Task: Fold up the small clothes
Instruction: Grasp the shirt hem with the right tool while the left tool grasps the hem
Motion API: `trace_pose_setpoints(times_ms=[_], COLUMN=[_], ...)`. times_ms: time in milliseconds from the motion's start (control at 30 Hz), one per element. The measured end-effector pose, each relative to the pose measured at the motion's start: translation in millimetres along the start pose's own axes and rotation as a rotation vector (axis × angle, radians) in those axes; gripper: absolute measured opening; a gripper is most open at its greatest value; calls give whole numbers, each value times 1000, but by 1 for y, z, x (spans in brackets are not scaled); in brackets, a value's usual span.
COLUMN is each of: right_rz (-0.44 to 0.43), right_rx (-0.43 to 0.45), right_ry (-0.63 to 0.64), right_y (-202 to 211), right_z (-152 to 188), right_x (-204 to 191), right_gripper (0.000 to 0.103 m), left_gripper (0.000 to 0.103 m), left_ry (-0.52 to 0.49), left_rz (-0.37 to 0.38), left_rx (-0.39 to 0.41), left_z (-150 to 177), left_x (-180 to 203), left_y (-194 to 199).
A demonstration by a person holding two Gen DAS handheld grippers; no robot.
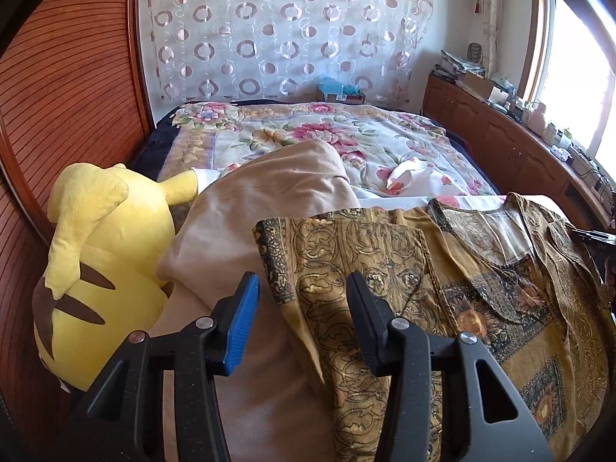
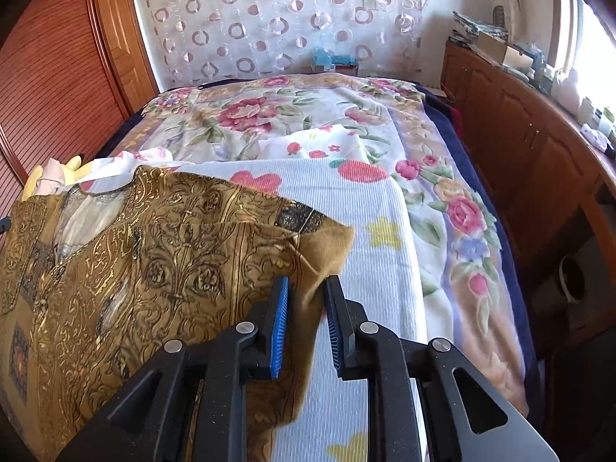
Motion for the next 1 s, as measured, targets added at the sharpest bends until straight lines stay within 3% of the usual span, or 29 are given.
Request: trace_pose_setpoints(times_ms=[167,200,233,267,300,333,400,467,767,1000], right_rz=[16,16,20,23,24,19,7,-7,-98,-132], right_rx=[28,28,30,31,30,29,26,26,172,266], right_ry=[18,20,23,33,48,56,58,60,113,145], right_y=[-1,-2,-2,-2,-3,-3,-2,1,61,113], right_z=[4,4,4,3,3,3,3,3,10,40], right_x=[-3,-3,-3,-3,-4,-4,-2,-5,-40,-63], right_gripper=[23,23,23,23,22,21,8,5,3,3], left_gripper=[46,31,26,12,7,7,5,4,3,2], left_ry=[7,-5,-14,-22,-34,-44,-55,-64,-83,-90], left_rz=[29,53,71,78,75,70,80,97,138,160], left_rx=[-37,-45,-43,-31,-19,-5,24,48,152,191], left_z=[-4,-3,-3,-4,-5,-7,-10,-12,-2,23], left_x=[-5,-2,2,5,8,13,20,27,54,70], left_y=[-12,-14,-13,-10,-7,-2,8,19,73,106])
Point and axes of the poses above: each gripper's, at about its wrist camera, not at the fingertips, and y roughly against the way its jaws point, x to its right, z to its underside, the point moved 8 cm from there along -y, roughly the way its jaws point, and after that the axes turned 6 degrees about -x, right-handed, at the moved point
